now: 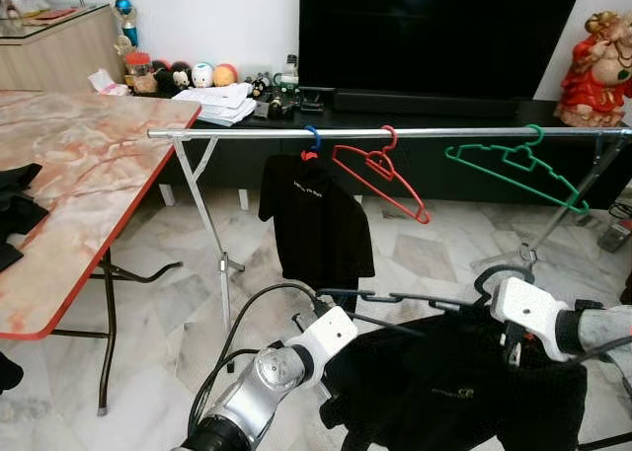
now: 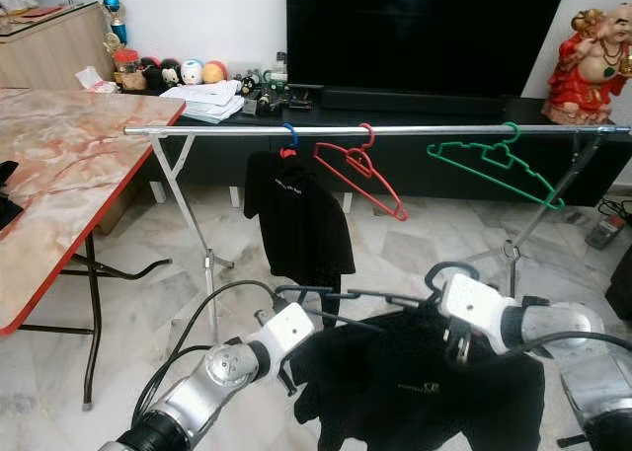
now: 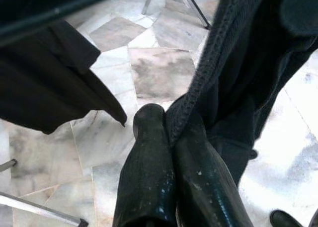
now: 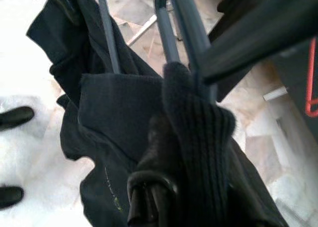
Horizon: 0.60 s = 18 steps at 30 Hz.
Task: Hang hanger
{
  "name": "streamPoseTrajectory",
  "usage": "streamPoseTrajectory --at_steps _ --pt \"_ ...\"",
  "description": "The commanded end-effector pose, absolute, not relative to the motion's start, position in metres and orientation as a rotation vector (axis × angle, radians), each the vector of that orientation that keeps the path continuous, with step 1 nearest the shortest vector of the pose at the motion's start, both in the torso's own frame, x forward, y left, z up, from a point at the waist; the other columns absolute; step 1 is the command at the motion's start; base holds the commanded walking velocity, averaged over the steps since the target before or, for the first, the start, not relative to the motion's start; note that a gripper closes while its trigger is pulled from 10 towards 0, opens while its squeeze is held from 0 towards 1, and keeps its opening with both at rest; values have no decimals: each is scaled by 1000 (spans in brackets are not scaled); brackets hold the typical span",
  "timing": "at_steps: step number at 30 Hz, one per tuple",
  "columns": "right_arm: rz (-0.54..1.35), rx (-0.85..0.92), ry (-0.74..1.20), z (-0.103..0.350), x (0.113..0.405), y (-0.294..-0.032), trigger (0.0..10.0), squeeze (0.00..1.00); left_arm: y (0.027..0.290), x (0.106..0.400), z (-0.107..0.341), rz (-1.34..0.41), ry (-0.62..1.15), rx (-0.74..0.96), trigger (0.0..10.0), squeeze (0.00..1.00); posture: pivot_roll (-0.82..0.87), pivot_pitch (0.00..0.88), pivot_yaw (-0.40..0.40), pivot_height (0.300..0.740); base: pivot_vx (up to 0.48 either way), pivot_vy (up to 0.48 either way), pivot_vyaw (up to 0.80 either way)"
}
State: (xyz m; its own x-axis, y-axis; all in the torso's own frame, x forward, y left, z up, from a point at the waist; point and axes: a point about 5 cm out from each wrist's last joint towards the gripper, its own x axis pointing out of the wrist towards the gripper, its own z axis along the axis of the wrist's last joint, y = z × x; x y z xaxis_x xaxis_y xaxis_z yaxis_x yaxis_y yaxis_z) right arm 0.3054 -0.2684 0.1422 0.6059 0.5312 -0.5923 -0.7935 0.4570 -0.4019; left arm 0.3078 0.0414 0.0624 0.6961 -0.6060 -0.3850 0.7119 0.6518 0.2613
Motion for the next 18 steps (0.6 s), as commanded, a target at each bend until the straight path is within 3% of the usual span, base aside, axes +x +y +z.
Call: streamPoseTrajectory --at_steps 1,5,11,15,16,18 --pt "737 -612 445 142 300 -290 0 0 65 316 64 -662 285 370 0 0 -28 0 -18 740 0 0 0" --pt "803 -550 425 139 294 -285 0 0 66 315 63 -657 296 373 0 0 -31 0 -19 740 0 0 0" --pt "714 -539 466 130 295 -292 0 0 63 313 62 -706 285 399 0 0 -38 0 -16 740 0 0 0" --pt "889 -465 463 125 285 -270 0 0 52 302 58 -847 278 452 0 0 -37 0 -15 740 0 0 0" --pt "1013 -512 464 122 276 -260 0 0 48 297 58 -895 278 440 0 0 -33 0 -17 740 0 0 0" --pt "1062 -563 498 118 272 -257 0 0 45 293 58 -940 269 450 0 0 -34 0 -18 740 0 0 0"
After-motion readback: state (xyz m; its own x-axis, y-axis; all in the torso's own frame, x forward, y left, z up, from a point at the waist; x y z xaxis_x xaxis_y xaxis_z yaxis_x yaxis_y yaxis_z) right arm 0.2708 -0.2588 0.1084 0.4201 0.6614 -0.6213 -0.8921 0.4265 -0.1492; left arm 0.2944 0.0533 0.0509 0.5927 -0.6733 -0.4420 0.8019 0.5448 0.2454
